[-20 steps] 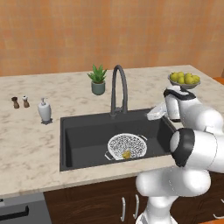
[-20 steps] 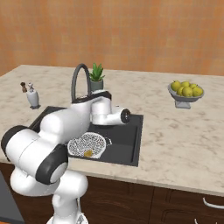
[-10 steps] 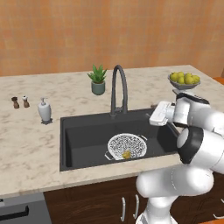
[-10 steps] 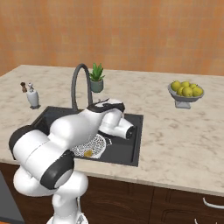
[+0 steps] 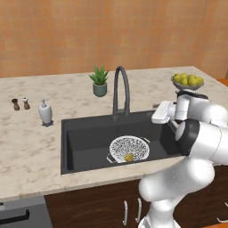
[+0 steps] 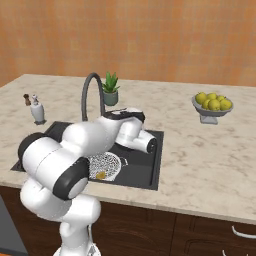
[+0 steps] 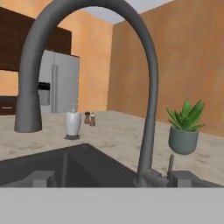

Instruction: Put the colander in the sink, put the kiwi in the colander, and turn on the sink faucet and pour water over the colander.

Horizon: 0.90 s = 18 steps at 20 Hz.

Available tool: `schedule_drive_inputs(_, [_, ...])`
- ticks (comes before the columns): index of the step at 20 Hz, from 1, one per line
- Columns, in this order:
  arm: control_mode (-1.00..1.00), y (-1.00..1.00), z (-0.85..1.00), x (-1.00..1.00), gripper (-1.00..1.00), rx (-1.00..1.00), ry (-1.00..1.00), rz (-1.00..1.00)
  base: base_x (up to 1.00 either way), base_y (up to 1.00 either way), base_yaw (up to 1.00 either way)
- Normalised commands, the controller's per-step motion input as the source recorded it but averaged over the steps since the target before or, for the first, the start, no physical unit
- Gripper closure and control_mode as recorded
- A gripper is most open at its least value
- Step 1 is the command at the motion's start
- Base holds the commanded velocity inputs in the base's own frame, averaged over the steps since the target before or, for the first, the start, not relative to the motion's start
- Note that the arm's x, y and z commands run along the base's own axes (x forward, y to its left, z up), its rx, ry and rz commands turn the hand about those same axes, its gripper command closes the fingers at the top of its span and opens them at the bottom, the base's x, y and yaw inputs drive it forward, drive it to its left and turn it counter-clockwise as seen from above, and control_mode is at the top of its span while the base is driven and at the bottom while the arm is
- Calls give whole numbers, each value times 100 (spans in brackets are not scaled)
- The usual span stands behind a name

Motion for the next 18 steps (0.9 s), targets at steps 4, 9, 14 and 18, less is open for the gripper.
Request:
schedule_drive_inputs(4, [-100,-5,0,56,-100,0,8,2,0,0,0])
schedule_drive_inputs(9, [-100,-7,-11,34,-100,0,0,4,0,0,0])
schedule_drive_inputs(14, [-100,-3,-27,42,-100,1,-2,5,0,0,0])
schedule_drive_inputs(18, [-100,0,-25,28,-100,4,-15,12,0,0,0])
